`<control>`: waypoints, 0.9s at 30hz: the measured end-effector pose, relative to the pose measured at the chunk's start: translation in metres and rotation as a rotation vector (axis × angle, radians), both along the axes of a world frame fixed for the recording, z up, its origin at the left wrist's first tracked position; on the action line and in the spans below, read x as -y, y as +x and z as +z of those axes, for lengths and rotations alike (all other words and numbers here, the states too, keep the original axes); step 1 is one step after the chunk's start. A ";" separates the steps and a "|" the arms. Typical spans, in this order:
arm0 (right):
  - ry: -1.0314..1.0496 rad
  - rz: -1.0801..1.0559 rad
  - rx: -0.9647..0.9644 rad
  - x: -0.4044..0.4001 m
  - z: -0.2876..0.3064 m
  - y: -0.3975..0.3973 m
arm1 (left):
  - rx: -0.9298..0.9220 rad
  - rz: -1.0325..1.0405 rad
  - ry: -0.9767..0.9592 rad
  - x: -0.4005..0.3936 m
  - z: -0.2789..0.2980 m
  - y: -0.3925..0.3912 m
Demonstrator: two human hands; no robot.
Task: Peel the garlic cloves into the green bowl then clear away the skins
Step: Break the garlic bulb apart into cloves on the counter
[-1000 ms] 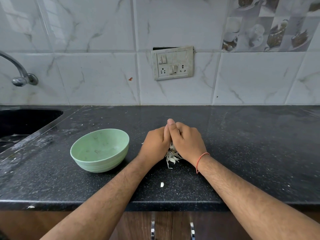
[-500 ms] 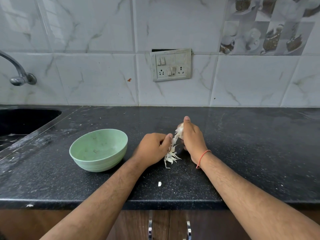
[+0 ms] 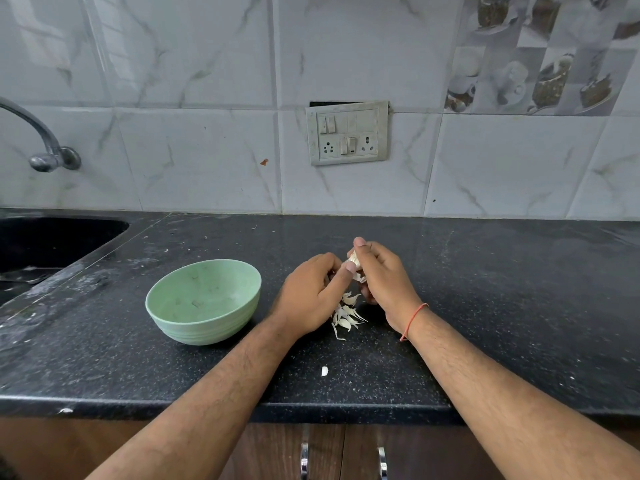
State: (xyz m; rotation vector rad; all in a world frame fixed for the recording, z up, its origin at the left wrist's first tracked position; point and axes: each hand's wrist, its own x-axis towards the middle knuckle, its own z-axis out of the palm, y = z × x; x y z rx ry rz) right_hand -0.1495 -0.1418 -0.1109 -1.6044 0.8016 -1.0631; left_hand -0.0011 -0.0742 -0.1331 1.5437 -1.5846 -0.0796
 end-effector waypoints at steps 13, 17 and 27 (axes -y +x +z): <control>0.061 0.111 0.081 -0.008 0.006 -0.003 | 0.048 -0.004 0.023 0.000 0.004 -0.001; 0.054 0.148 0.089 -0.007 0.003 -0.002 | -0.003 -0.001 -0.005 -0.002 0.007 -0.003; -0.079 0.115 0.091 -0.008 0.000 0.001 | -0.100 0.013 -0.020 -0.001 0.008 -0.005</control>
